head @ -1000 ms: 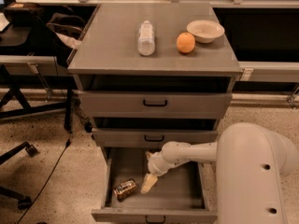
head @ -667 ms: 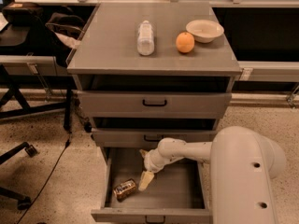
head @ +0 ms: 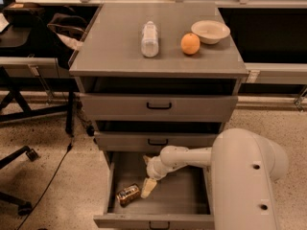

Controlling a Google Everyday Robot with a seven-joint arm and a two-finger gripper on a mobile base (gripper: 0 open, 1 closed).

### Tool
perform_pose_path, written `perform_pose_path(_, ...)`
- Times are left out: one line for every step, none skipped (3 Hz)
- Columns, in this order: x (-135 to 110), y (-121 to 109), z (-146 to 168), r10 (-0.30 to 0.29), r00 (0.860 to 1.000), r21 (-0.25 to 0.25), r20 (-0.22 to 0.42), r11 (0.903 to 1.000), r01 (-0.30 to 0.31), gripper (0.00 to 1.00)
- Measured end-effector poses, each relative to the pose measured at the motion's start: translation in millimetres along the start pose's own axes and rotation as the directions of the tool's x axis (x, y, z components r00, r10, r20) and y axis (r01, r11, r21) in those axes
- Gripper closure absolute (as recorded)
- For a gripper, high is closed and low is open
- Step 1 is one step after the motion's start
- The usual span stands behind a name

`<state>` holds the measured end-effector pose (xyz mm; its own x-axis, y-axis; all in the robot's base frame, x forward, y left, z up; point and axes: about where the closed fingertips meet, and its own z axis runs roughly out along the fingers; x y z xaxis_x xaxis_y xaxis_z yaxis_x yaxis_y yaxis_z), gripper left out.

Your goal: Pick orange can from bottom drawer and place on counter

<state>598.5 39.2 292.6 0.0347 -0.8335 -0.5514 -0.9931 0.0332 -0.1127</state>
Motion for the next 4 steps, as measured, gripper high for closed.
perform_pose_path(1,5,27,-0.004,1.0,-0.021,0.004,0.9998,0.004,0.0)
perform_pose_path(2,11,55,0.007,0.998,-0.065,0.054,0.9979,-0.004,0.0)
perform_pose_path(-4,14,83,-0.054,0.988,-0.148,0.144,0.9861,0.075,0.0)
perform_pose_path(2,-6,75,-0.144,0.975,-0.16,0.167,0.9722,0.171,0.0)
